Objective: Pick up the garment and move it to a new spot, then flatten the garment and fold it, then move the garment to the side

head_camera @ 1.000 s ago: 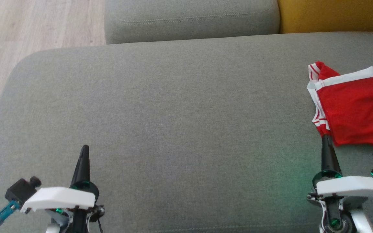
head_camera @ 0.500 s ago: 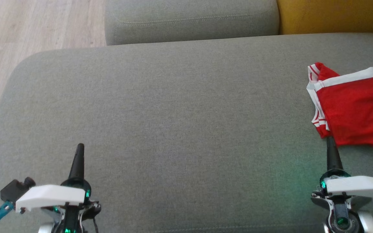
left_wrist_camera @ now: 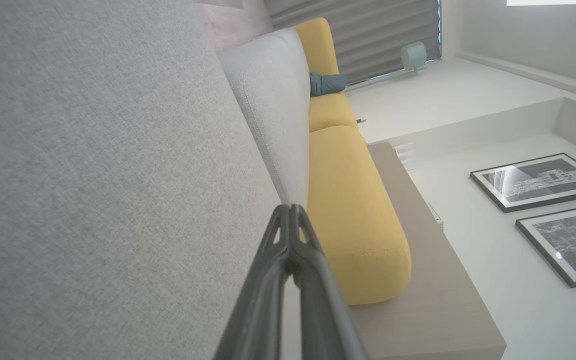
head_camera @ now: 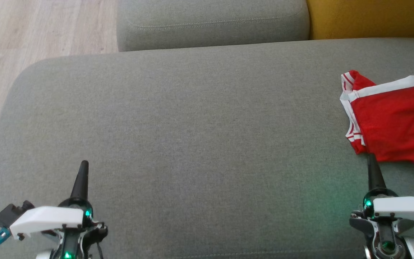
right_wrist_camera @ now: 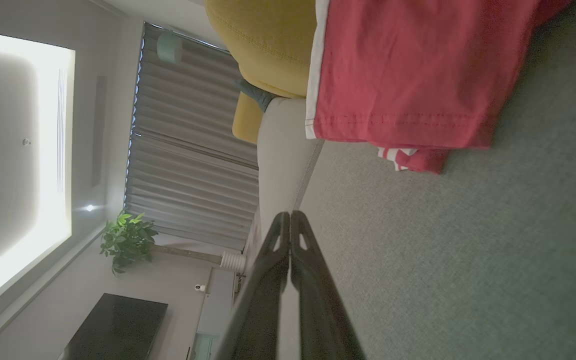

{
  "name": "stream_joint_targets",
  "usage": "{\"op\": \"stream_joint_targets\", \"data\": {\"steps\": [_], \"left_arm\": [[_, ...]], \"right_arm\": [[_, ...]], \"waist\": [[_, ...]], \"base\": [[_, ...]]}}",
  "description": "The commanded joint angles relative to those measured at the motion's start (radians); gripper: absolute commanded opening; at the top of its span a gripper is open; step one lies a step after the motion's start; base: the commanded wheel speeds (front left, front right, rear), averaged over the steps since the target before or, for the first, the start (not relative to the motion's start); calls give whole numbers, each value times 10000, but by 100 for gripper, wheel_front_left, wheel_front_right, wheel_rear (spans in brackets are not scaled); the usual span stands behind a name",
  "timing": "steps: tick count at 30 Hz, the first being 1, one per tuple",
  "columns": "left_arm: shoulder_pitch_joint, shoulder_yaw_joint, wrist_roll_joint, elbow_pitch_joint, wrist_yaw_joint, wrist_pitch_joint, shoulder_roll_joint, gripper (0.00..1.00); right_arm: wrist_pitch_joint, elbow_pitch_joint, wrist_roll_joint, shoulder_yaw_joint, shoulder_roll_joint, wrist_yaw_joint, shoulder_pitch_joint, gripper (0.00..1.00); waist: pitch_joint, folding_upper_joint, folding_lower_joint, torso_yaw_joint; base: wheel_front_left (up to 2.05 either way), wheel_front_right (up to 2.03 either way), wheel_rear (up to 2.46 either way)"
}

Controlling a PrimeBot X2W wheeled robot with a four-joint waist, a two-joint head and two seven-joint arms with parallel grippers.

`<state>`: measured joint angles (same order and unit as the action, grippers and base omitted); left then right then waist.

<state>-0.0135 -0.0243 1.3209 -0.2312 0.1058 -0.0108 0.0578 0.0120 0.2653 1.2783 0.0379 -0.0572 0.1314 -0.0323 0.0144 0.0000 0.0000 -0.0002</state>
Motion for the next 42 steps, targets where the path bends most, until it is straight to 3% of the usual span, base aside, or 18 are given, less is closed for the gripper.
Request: {"op": "stream_joint_targets", "data": {"steps": [1,31,42], "left_arm": [[-642,326,267,266,62,77,158,0],[-918,1060,3141,-126,249,983,156,0],[-921,1102,3109,-128,249,1017,126,0]], "right_arm": [[-85,-304,321,-100,-192,-5,-612,0],[-978,-226,3583,419,-176,-7,-726,0],[-1014,-223,3550,463,-145,-7,-730,0]], "waist": [[-5,0,0,0],[-113,0,0,2],[-113,0,0,2]], "base": [[0,0,0],[0,0,0],[0,0,0]]}}
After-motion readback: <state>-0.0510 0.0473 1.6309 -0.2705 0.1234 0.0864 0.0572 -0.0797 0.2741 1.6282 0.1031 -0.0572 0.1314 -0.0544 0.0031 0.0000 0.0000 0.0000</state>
